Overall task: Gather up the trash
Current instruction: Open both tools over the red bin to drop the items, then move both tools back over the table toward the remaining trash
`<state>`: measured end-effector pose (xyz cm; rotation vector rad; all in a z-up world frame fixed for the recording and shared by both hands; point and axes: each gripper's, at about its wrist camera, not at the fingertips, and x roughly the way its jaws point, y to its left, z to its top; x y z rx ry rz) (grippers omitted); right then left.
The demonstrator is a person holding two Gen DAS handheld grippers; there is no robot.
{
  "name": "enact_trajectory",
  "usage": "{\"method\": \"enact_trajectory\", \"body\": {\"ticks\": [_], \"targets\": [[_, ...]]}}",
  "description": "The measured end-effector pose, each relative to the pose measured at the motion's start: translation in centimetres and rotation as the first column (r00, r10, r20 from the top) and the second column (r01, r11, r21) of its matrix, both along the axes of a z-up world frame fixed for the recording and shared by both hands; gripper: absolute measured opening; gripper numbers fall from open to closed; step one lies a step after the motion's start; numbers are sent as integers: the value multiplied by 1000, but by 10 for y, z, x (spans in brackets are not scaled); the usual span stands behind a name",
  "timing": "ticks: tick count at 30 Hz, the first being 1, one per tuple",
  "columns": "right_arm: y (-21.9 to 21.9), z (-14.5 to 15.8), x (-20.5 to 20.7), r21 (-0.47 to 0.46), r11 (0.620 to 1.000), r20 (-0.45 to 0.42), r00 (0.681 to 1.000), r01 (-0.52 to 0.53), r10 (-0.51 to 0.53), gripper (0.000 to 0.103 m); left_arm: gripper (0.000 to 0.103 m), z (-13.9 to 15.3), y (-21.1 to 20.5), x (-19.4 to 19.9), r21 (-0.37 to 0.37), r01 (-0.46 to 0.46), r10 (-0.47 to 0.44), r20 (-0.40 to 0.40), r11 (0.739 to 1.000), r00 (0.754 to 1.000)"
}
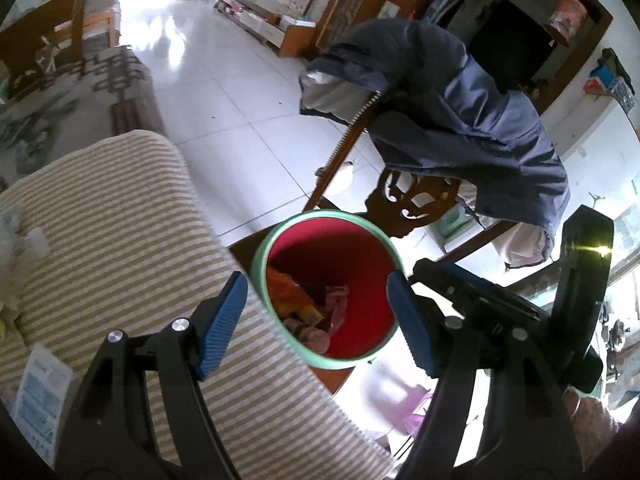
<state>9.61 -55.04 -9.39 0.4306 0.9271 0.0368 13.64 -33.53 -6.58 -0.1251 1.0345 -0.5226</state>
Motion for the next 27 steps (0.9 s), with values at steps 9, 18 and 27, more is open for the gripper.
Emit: {"method": "enact_trajectory", "body": {"ticks": [9,18,27], "targets": [[65,7,1,-16,996,6,996,-90,90,62,70,7,72,-21,-30,-117,117,5,993,993],[164,4,-6,-57,968,-20,969,-246,245,62,70,1,170,-51,-30,-261,261,-11,965,965],[256,-7,-19,-26,920,-66,919,-392,390,63,70,-15,283,-84,4,-443,443,-51,896,895]]}}
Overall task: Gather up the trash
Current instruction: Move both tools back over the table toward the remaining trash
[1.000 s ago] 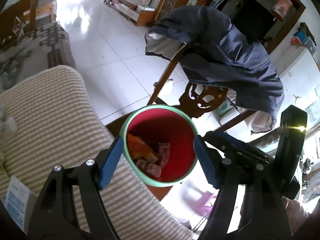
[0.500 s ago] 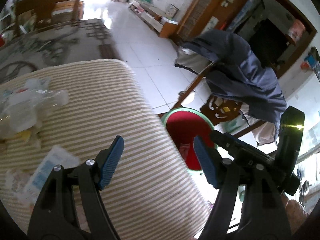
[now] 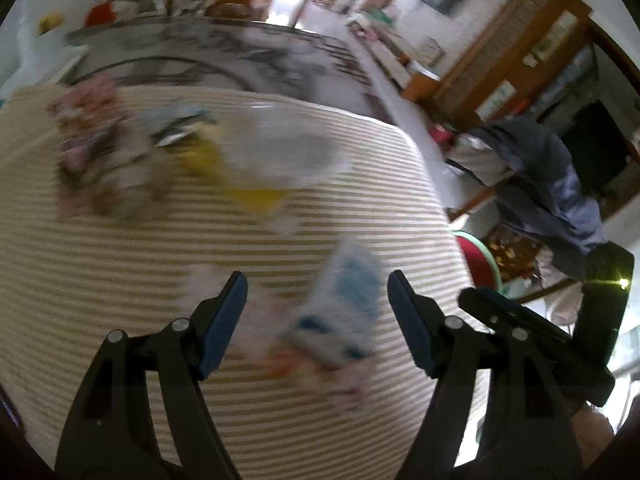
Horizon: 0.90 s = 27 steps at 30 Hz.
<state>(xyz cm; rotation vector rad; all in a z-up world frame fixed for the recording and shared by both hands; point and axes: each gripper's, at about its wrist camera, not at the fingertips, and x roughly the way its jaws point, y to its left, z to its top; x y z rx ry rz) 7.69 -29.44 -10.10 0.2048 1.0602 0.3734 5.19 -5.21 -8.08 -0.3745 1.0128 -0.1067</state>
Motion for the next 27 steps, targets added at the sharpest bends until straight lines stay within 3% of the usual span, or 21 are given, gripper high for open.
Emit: {"method": "enact_trajectory", "body": {"ticks": [8,17,18,19,21,27], "targets": [[68,-17,-17,12,991,-72,988,-133,134,73,70,-7,69,-23,24,-101,101,-25,995,995],[105,-33,-43,-59,974,-102,972,-218,211,74,70,-16,97,-9,72,-100,102,-27,992,994],[107,-33,-46,-75,971,-96,971,-228,220,69,70,-17,101,-5,83,-103,105,-23,991,994],[110,-34,-49,-90,966,-97,968,-240,232,58,70,-18,105,1,93,-107,110,-20,990,994],[112,-37,-54,-106,961,-111,963,-256,244,44,70,-18,110,13,107,-119,122,-16,987,992],[117,-29,-72,-112,940,-75,946,-322,315,28,70,-34,116,55,172,-121,132,-55,978,990]]}}
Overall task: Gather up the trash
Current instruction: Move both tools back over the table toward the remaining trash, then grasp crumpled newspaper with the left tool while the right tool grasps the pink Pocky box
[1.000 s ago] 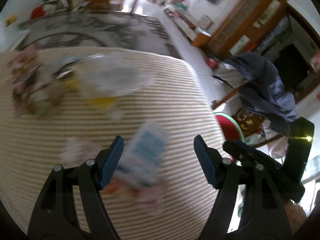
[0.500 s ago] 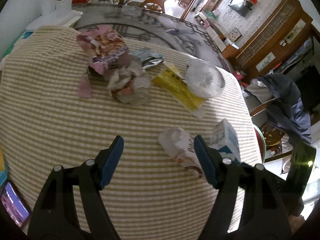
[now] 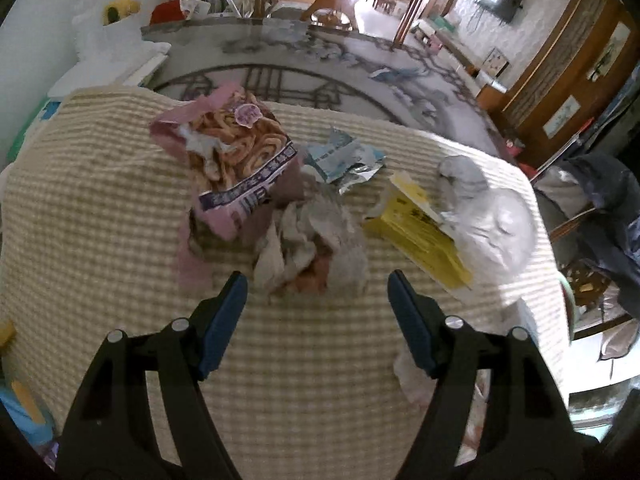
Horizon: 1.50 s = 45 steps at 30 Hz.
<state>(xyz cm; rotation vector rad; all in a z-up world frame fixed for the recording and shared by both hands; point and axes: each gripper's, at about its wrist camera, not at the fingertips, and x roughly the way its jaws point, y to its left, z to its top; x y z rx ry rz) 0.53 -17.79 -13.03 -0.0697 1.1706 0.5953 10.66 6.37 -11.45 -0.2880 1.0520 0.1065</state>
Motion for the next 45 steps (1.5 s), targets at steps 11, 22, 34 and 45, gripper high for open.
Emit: {"method": "enact_trajectory", "body": {"ticks": [11,22,34,45], "targets": [[12,6,-10,40,997,-24,997,-68,69,26,42,-20,-3,-1,14,73,-73,-52,997,996],[23,3,15,36,999,-54,998,-24,26,47,42,-11,-2,-66,-78,59,-62,-44,995,997],[45,-12,25,-33,997,-52,997,-65,63,29,47,-16,-7,-74,-78,64,-69,-68,995,995],[43,-14,19,-37,996,-56,995,-80,78,33,50,-25,-18,-63,-59,89,-94,-95,994,991]]}}
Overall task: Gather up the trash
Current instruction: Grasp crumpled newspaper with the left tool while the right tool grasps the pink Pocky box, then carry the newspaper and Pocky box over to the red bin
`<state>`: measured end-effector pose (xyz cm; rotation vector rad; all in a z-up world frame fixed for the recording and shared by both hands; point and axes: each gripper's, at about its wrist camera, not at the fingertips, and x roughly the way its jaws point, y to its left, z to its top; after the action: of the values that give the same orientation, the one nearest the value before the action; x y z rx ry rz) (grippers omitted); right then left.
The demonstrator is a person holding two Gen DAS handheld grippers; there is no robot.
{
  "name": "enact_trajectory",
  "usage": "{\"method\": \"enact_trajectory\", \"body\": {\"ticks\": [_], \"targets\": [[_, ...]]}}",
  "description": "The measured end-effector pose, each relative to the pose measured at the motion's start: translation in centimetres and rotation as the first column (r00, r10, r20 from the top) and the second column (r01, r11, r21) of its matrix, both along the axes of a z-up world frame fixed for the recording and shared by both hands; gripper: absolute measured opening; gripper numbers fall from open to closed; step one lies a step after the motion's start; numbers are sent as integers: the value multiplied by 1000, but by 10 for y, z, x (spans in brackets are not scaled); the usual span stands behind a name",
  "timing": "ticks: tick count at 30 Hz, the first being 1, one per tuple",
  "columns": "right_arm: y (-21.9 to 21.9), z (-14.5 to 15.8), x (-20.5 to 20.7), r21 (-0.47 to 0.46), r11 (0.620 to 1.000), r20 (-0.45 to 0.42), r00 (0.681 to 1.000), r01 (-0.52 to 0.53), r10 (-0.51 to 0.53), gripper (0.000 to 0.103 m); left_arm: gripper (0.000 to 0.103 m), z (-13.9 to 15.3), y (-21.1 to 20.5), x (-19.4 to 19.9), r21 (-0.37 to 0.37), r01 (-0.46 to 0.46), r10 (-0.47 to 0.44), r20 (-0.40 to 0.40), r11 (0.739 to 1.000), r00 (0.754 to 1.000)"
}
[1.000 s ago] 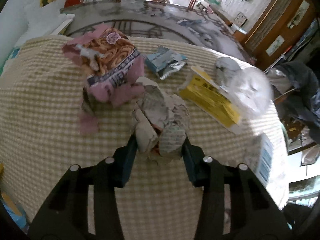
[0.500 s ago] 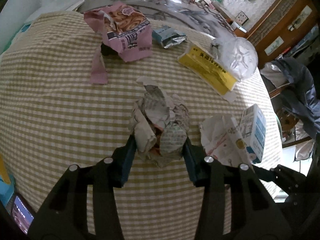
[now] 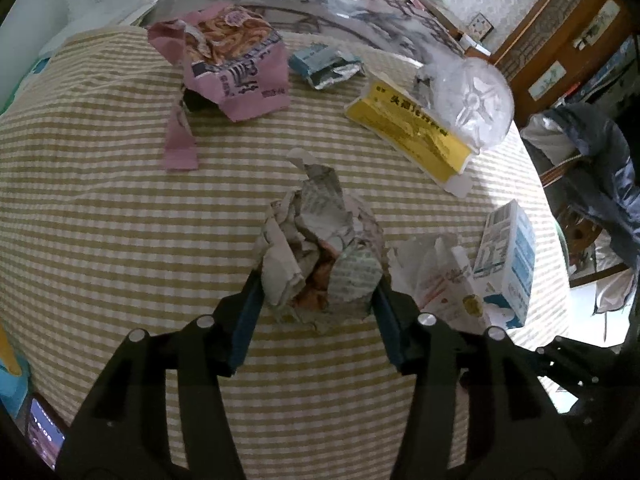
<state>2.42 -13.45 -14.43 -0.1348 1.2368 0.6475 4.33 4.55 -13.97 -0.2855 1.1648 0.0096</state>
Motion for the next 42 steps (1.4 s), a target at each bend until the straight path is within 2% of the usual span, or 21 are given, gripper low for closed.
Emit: {"method": "enact_trajectory", "body": {"ticks": [3,6,7,15,23,28,36,42], "targets": [[5,-1,0,-9,1000,4,1000,-7,7,33,51,-2,-3,2,16,5,-5,1,1000,1000],[5,1,-3,-11,1000,21,1000,-18,18,27,49,-1,-3,0,24,6,-6,7,1000,1000],[5,3,-4,-1,1000,29,999,-23,23,24,46,0,-3,-1,26,5,-5,12,1000,1000],[-8,26,-11,84,996,110,994,-23,13,24,45,16,2,-10,11,-35,34,71,999,997],[-45,52,-8,170,982,188,975,85,-117,24,45,37,-4,-12,-5,-60,60,130,998,990],[-72,51,-2,192,965,163,964,179,-212,24,45,53,-20,-9,-25,-34,38,165,999,986],[-100,55,2,197,945,158,943,262,-294,24,45,76,-59,-6,-40,55,-45,214,998,976],[-121,56,7,205,929,152,927,309,-343,24,45,83,-81,-4,-33,94,-84,231,995,969]]}}
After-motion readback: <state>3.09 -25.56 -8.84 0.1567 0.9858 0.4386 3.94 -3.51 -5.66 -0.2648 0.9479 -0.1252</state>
